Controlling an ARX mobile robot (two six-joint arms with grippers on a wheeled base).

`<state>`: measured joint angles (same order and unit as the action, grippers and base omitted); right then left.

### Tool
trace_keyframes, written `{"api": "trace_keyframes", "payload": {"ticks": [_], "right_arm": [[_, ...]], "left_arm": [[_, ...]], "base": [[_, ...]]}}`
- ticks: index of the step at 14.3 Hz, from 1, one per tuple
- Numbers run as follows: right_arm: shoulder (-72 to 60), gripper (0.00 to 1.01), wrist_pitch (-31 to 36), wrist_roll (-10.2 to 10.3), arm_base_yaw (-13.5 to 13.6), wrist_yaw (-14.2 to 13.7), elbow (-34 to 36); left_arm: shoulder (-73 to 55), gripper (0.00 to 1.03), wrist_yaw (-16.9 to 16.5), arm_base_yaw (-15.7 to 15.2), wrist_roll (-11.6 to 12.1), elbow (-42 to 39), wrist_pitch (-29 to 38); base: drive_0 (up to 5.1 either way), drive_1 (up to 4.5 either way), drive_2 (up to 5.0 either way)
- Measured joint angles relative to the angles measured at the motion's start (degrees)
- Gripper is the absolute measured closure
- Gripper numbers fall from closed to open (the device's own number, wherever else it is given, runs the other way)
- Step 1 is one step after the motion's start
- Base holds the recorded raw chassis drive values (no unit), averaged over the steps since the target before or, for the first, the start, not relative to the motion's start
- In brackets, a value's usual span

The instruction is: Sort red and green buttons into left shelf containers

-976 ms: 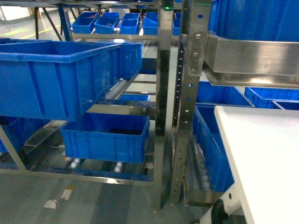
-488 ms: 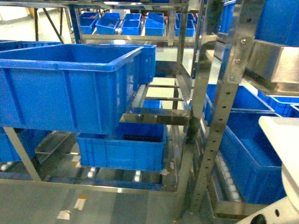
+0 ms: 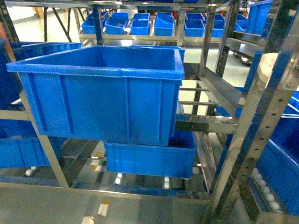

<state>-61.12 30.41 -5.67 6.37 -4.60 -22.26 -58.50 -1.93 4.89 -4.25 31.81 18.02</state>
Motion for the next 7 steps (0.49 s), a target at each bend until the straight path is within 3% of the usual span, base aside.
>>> {"api": "trace_keyframes", "payload": {"ticks": [7], "right_arm": [[0.1,0.75,0.1,0.0,0.0,0.0,0.0]], "left_arm": [[0.0,0.76,0.0,0.0,0.0,0.0,-0.1]], "base": [[-4.7,3.64,1.2]]}}
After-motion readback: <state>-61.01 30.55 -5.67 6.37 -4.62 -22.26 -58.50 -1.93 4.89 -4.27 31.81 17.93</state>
